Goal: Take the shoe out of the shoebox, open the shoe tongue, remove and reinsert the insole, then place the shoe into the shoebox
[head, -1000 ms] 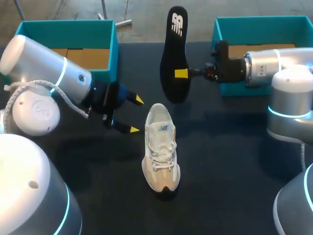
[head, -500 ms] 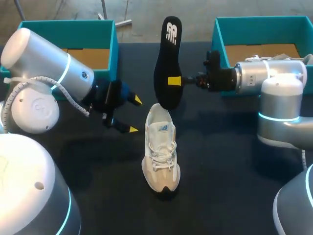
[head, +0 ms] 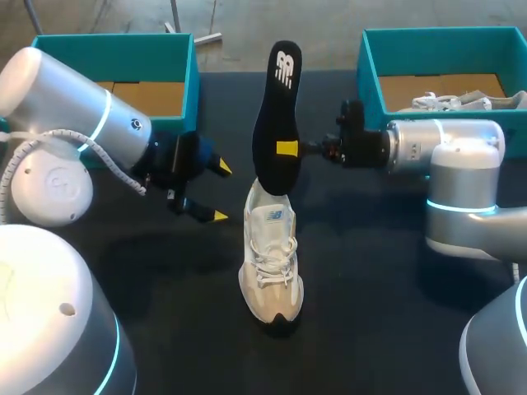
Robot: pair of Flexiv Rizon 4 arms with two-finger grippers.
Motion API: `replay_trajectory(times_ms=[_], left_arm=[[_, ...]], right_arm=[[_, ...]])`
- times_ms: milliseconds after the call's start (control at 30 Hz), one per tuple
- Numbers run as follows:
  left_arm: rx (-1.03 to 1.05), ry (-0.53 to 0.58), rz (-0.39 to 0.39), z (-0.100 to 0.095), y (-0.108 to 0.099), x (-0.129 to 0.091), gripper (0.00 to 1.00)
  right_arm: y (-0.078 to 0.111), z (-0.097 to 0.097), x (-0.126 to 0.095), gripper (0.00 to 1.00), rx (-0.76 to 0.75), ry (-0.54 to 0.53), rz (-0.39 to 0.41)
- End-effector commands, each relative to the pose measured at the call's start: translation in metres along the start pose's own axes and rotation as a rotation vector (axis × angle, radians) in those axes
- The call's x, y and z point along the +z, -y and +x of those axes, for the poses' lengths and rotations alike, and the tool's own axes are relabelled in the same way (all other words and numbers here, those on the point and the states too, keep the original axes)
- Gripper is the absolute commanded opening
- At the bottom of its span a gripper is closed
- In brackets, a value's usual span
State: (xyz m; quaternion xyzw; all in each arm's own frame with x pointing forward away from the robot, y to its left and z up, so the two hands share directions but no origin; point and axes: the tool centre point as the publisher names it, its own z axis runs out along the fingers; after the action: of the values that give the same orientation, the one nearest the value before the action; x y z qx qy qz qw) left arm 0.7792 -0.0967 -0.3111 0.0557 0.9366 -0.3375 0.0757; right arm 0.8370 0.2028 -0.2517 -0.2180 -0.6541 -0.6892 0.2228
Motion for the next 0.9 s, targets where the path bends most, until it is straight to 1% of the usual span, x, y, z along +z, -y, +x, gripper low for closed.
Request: replay_trajectory(times_ms=[33, 367, 400, 900], left_arm=[[-0.003, 0.002, -0.016, -0.0041, 0.0019, 0.0047, 1.00], [0.000, 0.003, -0.021, -0.0047, 0.0019, 0.0054, 1.00], [0.000, 0.003, -0.021, -0.0047, 0.0019, 0.0054, 1.00], [0.000, 0.003, -0.021, -0.0047, 0.0019, 0.0054, 1.00]], right_arm=[[-0.0002, -0.0049, 0.0023, 0.00, 0.009, -0.007, 0.003], [0.0047, -0.0121, 0.0052, 0.00, 0.025, -0.020, 0.008], [0.0065, -0.0121, 0.0057, 0.00, 0.033, 0.005, 0.008], [0.0065, -0.0121, 0.0057, 0.00, 0.033, 0.005, 0.008]])
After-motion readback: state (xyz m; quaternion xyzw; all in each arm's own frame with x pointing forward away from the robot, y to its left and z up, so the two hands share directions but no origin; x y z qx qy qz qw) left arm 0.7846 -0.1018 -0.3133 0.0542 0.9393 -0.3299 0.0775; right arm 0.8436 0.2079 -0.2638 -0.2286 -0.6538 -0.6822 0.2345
